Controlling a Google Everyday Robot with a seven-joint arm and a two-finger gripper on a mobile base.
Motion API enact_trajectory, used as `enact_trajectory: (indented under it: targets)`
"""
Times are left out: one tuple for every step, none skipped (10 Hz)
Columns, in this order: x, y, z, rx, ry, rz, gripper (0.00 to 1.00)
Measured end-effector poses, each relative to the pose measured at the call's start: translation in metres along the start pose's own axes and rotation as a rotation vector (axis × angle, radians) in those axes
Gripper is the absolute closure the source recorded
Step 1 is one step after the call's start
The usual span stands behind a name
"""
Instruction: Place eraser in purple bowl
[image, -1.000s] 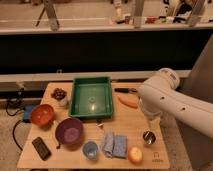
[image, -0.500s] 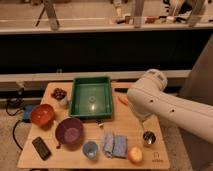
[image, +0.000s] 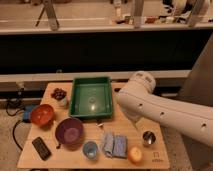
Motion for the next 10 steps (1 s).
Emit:
enact_trajectory:
  targets:
    - [-0.006,-0.004,-0.001,0.005,0.001,-0.031,0.20]
    - [-0.009,-0.006,-0.001,0.009,0.002,-0.050,0.20]
    - [-0.013,-0.007,-0.001,0.016,0.003,-0.065,0.20]
    - [-0.020,-0.010,-0.001,0.023,0.004,-0.088,0.20]
    - [-0.030,-0.017,-0.002,0.029,0.006,-0.120,0.20]
    - [-0.038,-0.022,-0.003,0.036,0.006,-0.147,0.20]
    - [-0.040,-0.022,-0.003,0.039,0.008,-0.165,0.20]
    - [-0.044,-0.024,-0.003,0.045,0.009,-0.184,0.20]
    - [-0.048,-0.027,-0.004,0.053,0.009,-0.205,0.20]
    - [-0.051,-0.029,-0.004,0.058,0.011,-0.222,0.20]
